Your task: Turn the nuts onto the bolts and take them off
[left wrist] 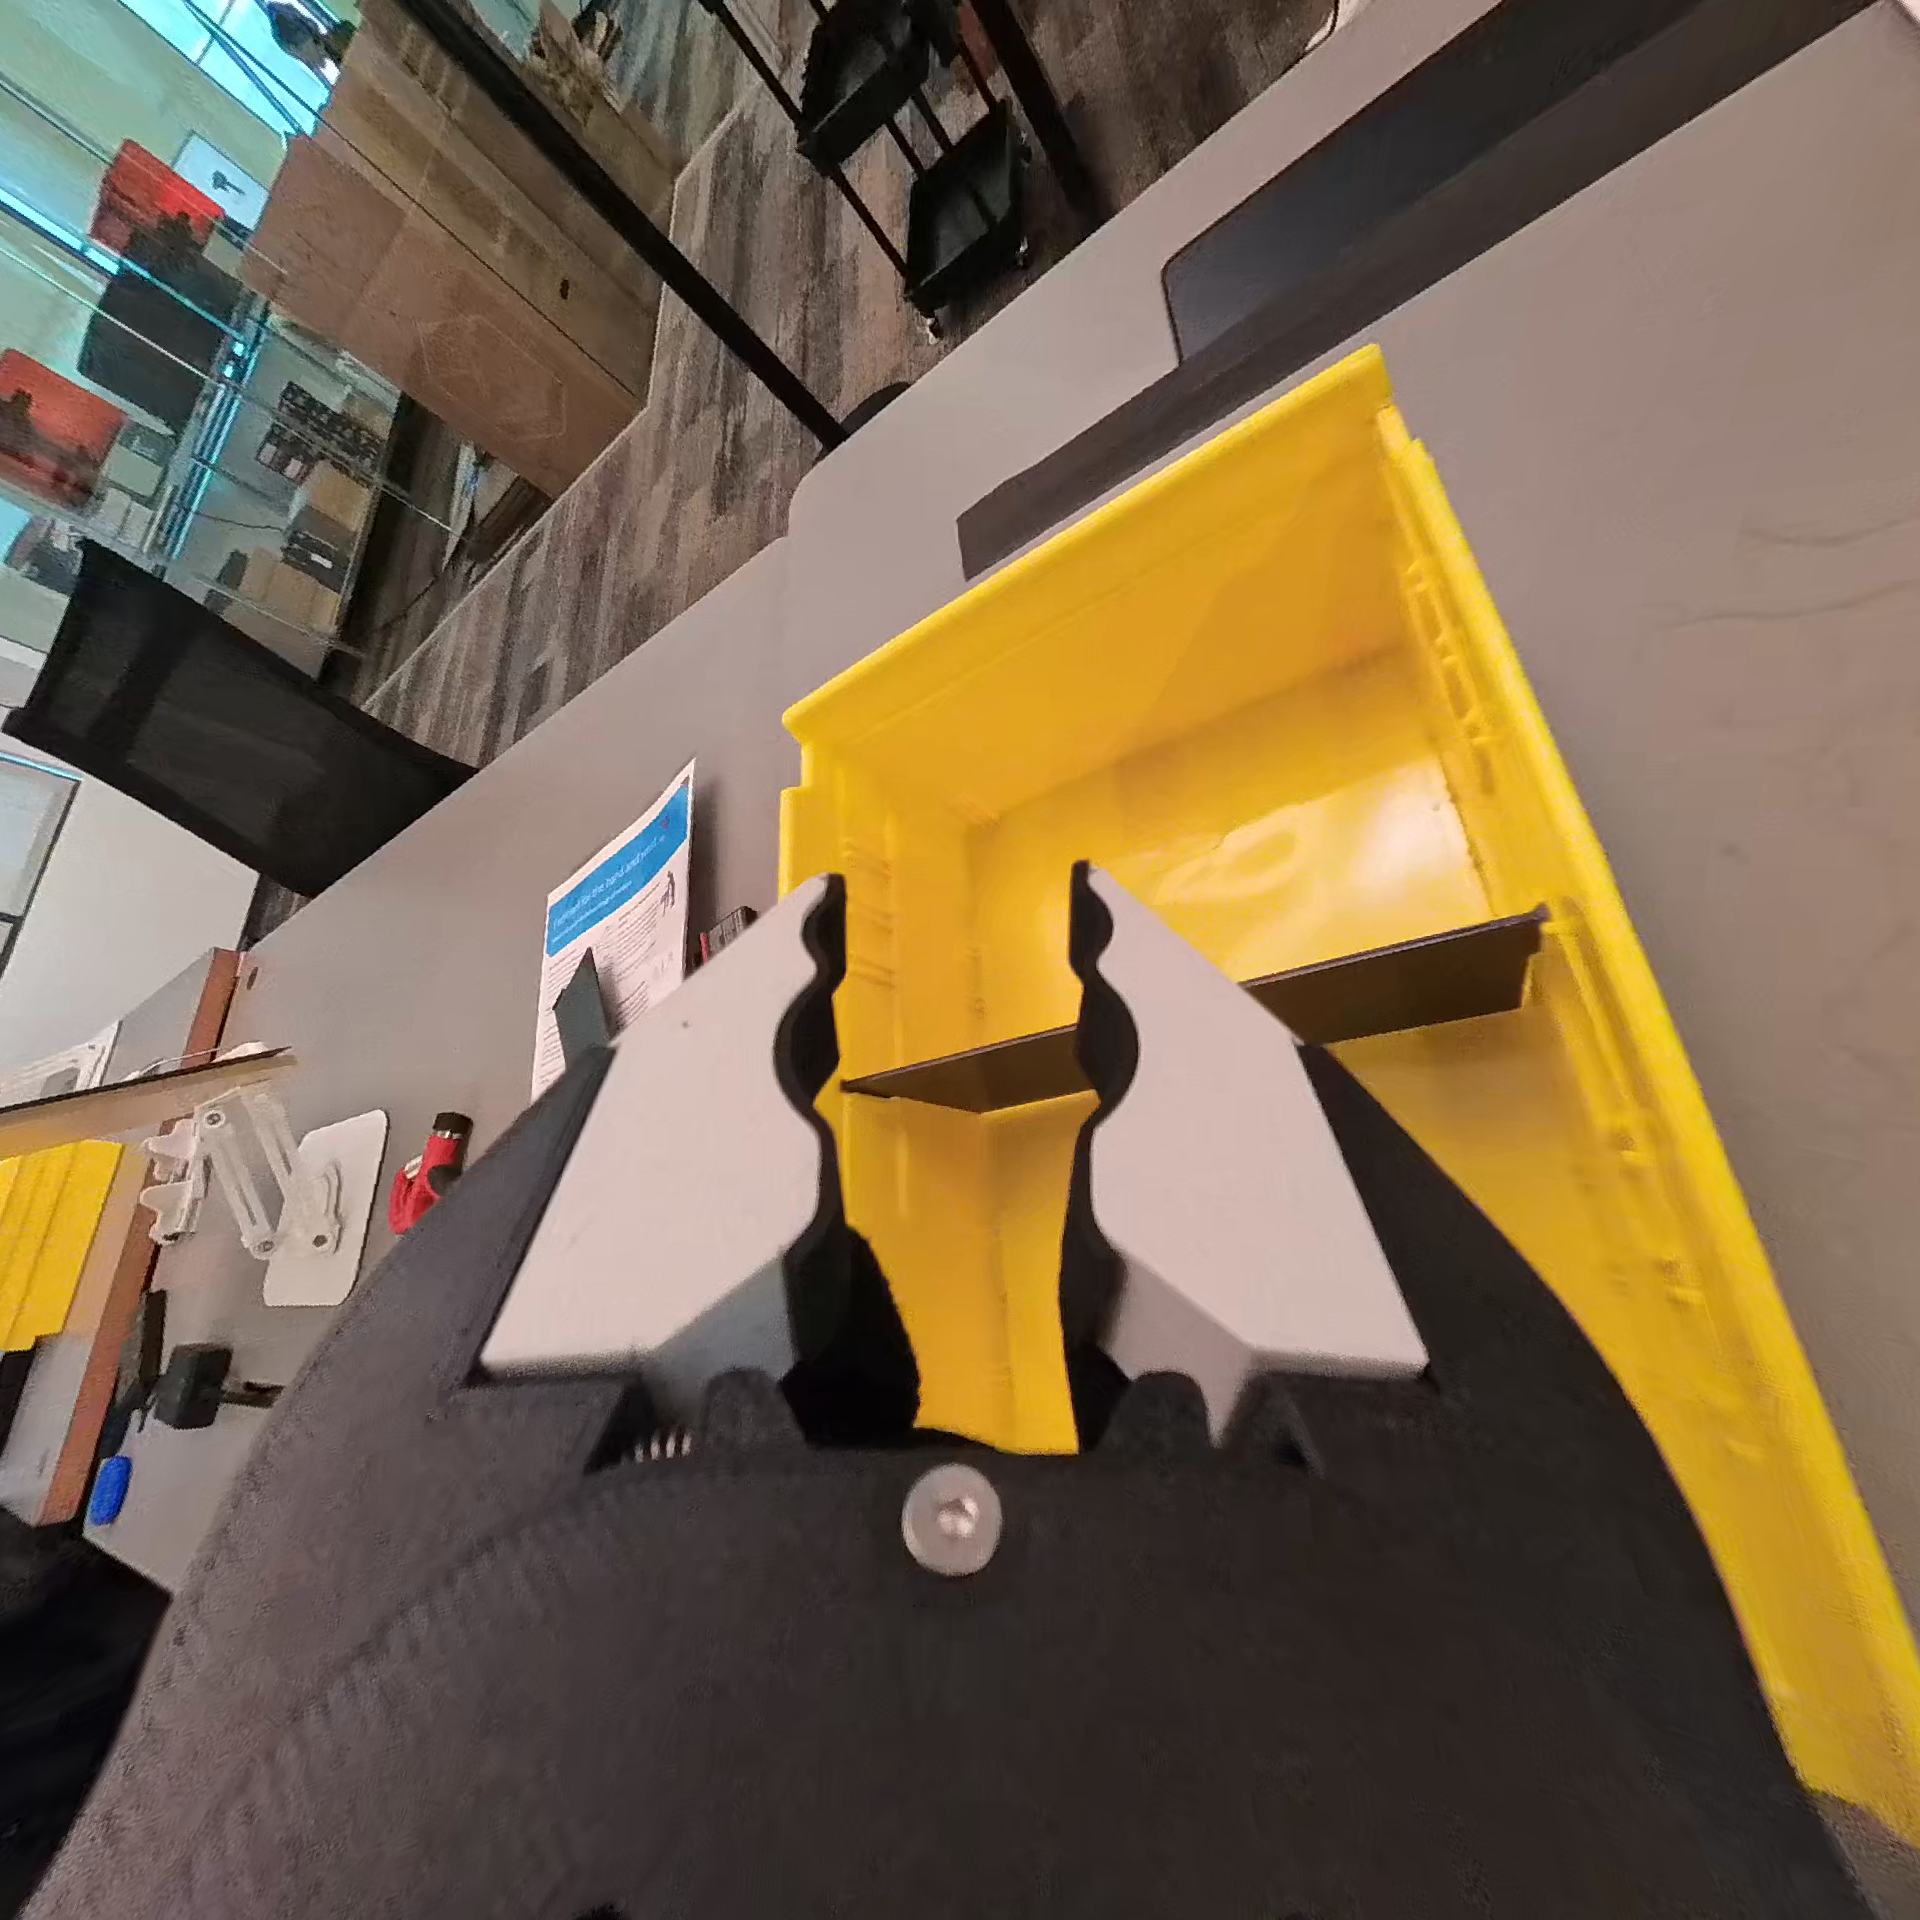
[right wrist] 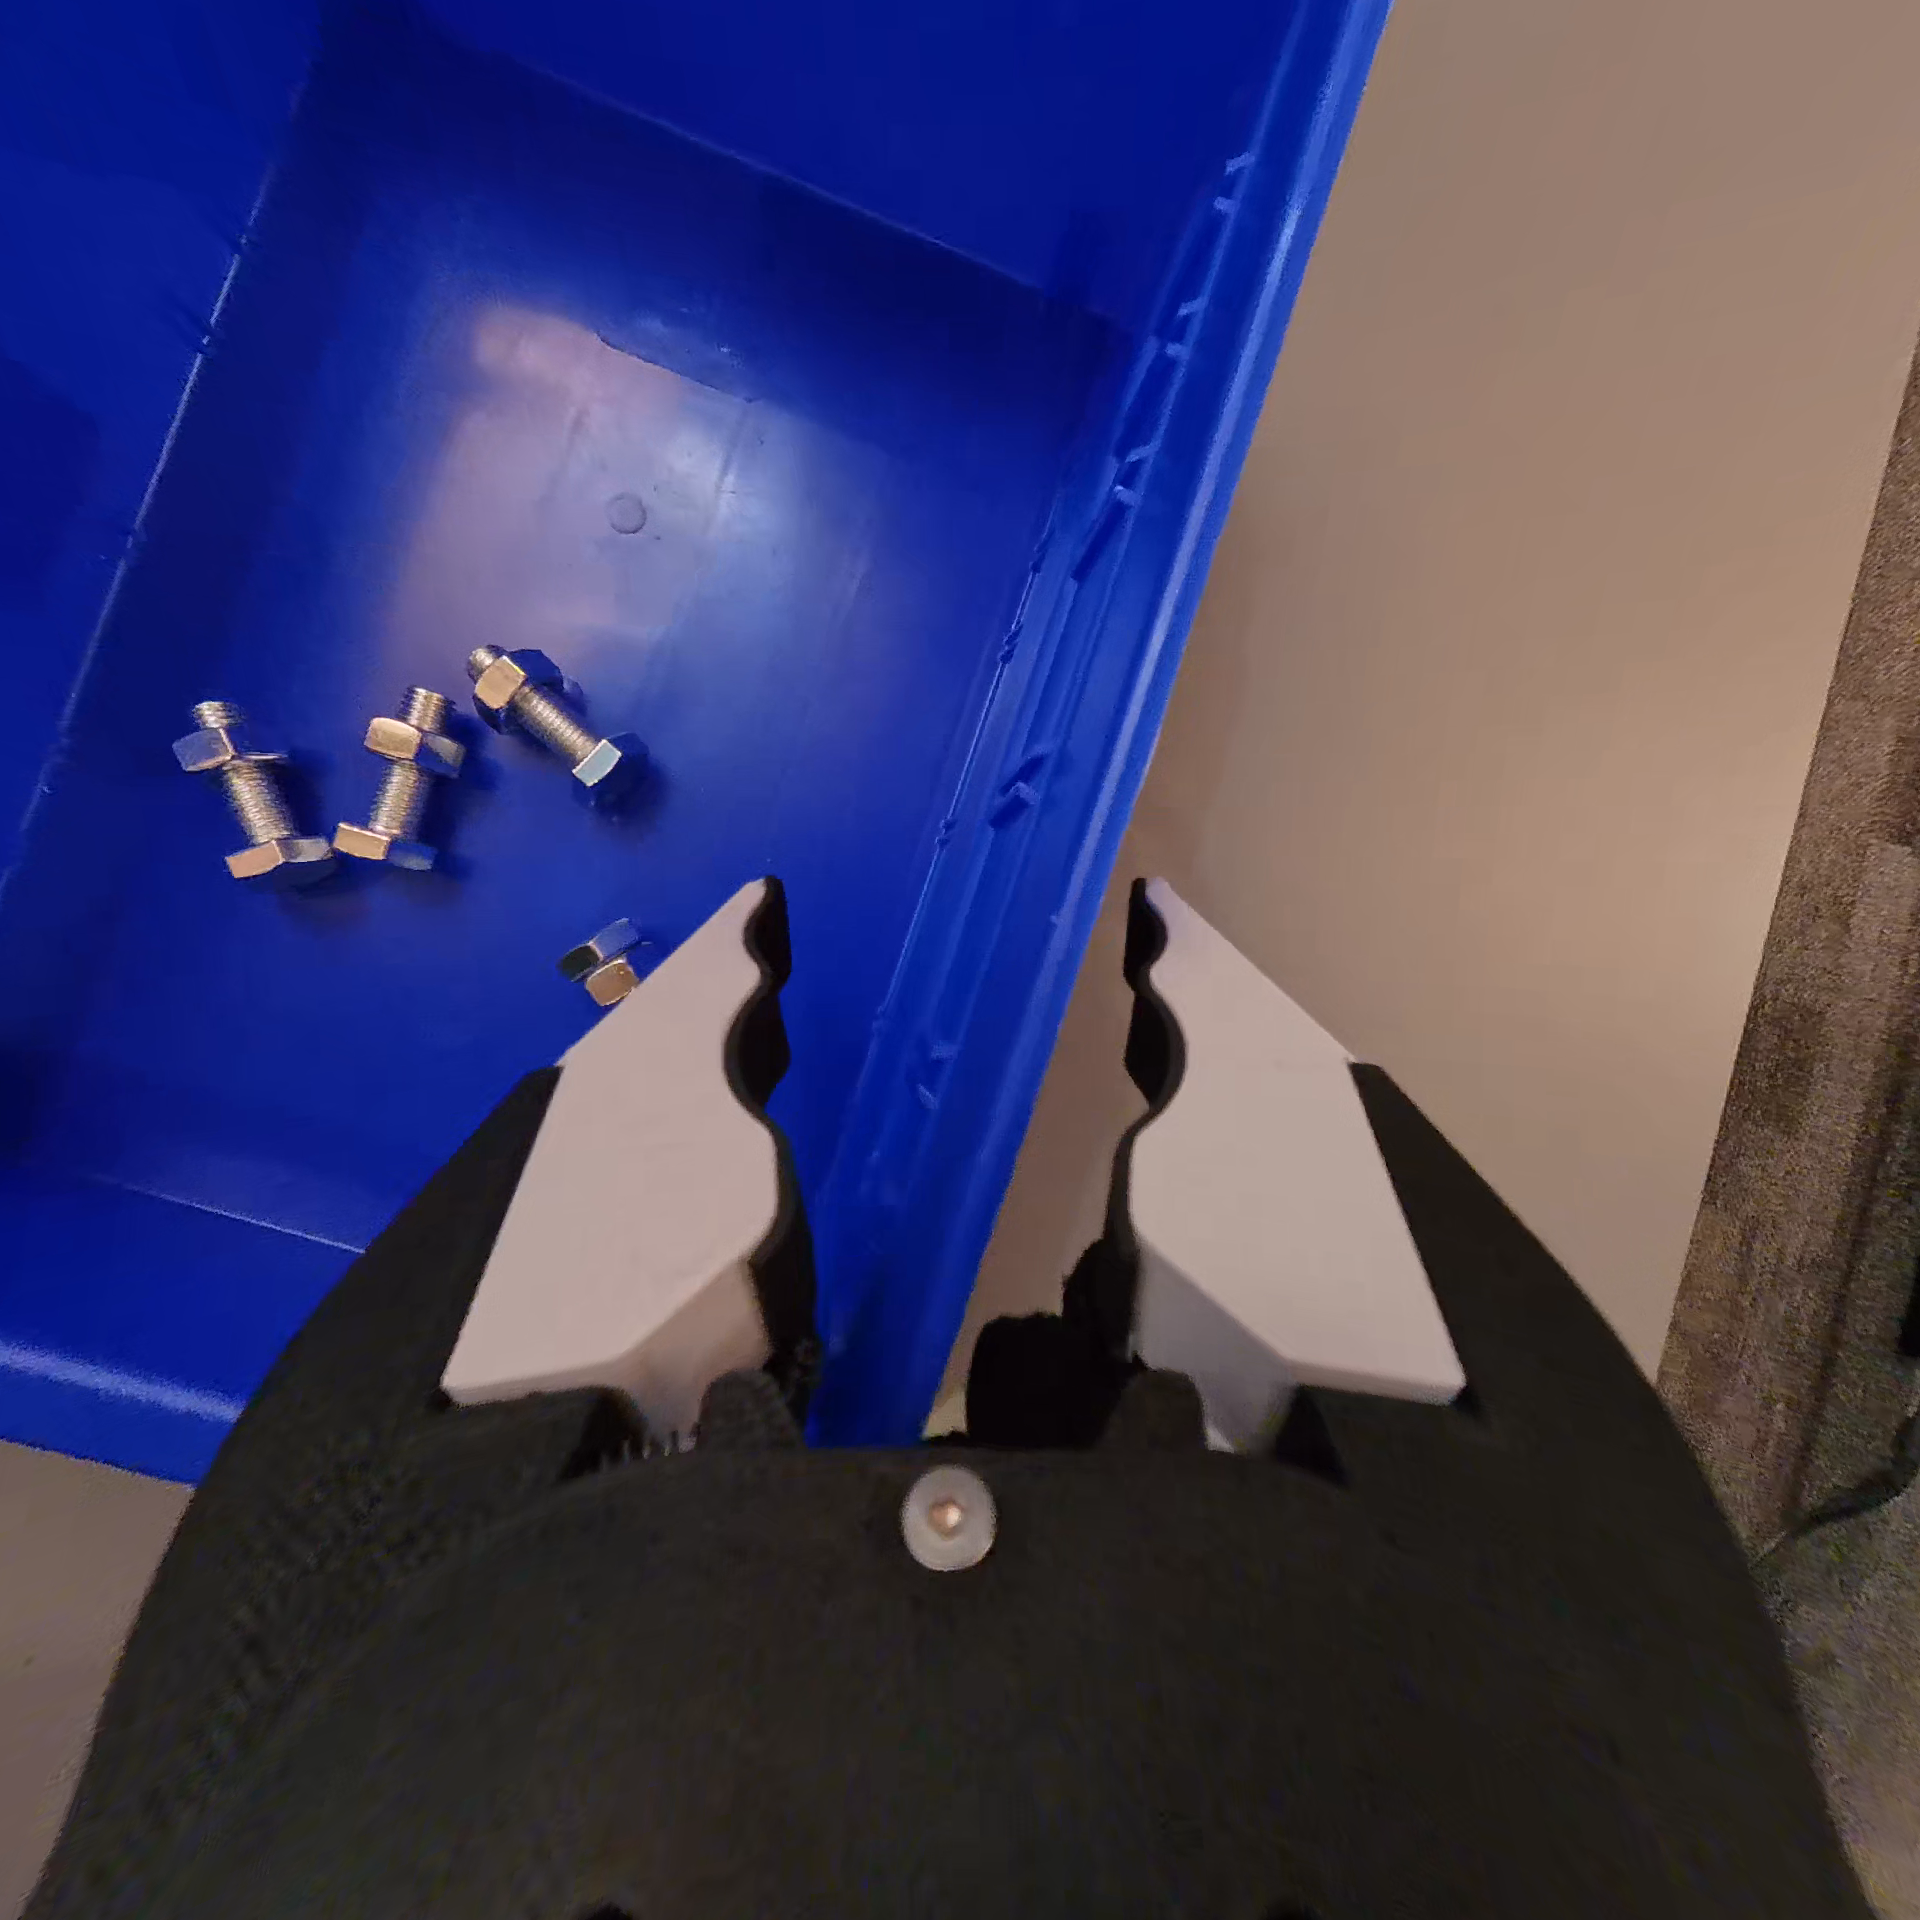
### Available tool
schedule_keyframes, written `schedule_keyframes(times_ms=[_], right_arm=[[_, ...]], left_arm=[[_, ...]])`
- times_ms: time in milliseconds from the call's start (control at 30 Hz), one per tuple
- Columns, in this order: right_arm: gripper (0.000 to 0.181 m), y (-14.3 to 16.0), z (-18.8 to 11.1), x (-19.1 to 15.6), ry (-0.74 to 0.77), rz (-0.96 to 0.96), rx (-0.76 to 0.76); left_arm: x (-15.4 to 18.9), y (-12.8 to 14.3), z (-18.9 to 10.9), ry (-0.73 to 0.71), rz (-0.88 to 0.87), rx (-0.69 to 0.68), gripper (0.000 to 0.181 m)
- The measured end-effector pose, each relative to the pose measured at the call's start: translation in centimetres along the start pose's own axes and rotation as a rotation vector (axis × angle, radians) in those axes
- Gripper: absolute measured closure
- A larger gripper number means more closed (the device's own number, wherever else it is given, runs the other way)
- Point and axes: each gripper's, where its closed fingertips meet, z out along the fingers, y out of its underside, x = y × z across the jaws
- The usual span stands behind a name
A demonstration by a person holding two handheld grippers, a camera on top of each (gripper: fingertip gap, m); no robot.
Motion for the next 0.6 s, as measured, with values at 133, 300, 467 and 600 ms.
schedule_keyframes(times_ms=[133,300,467,600], right_arm=[[0.123,0.3,0.6,0.2,-0.006,0.014,-0.005],[0.136,-0.1,0.7,-0.8,-0.103,0.068,0.035],[0.143,-0.9,0.6,-2.4,-0.17,0.097,0.077],[0.142,-1.9,0.7,-5.1,-0.241,0.102,0.1]], left_arm=[[-0.5,0.5,0.2,-0.005,-0.003,0.005,0.141],[-2.7,3.3,0.7,-0.005,-0.048,-0.037,0.128],[-6.3,10.6,2.0,0.056,-0.177,-0.193,0.102],[-5.9,14.7,3.0,0.215,-0.355,-0.222,0.101]])
